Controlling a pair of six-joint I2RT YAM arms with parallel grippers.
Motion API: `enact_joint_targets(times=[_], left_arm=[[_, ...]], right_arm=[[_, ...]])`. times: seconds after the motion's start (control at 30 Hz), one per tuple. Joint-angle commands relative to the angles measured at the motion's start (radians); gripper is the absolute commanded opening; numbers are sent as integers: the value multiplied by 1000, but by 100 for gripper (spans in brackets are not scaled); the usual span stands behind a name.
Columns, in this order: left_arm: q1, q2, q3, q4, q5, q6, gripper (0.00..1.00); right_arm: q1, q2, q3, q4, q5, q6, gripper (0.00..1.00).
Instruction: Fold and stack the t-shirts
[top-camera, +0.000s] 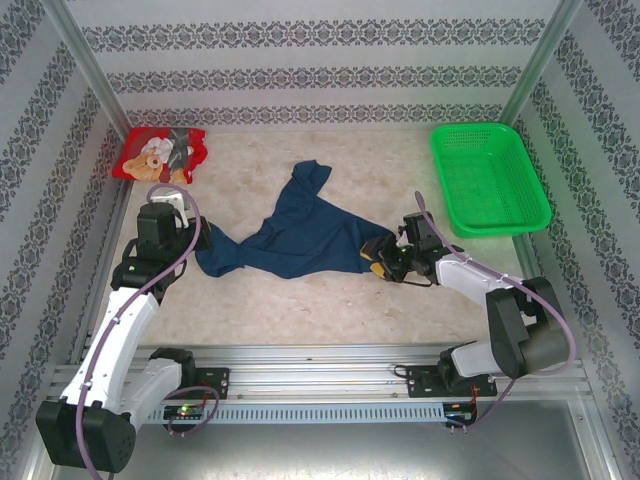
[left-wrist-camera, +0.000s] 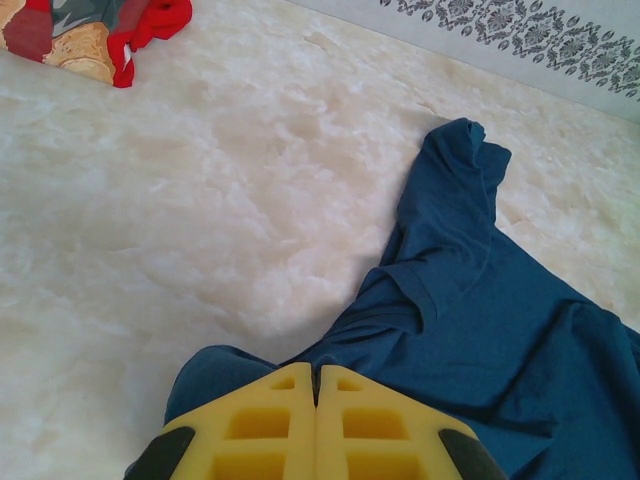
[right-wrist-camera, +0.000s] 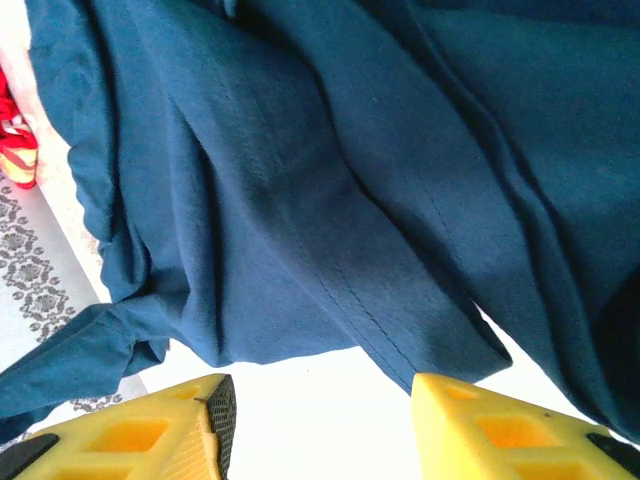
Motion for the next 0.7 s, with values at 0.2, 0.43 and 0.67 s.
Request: enact_joint_targets(times=[0.2,0.43,0.67], left_arm=[[-11,-3,0,19,-16,16,0],[-10,5,-5,28,-8,19,0],[-11,-7,-21,17,-14,21,0]], right_arm=[[-6,-91,-57,-133,-24,27,54],[0,-11,-74,-1,-27,39,57],[3,51,-68,121,-6,60,54]])
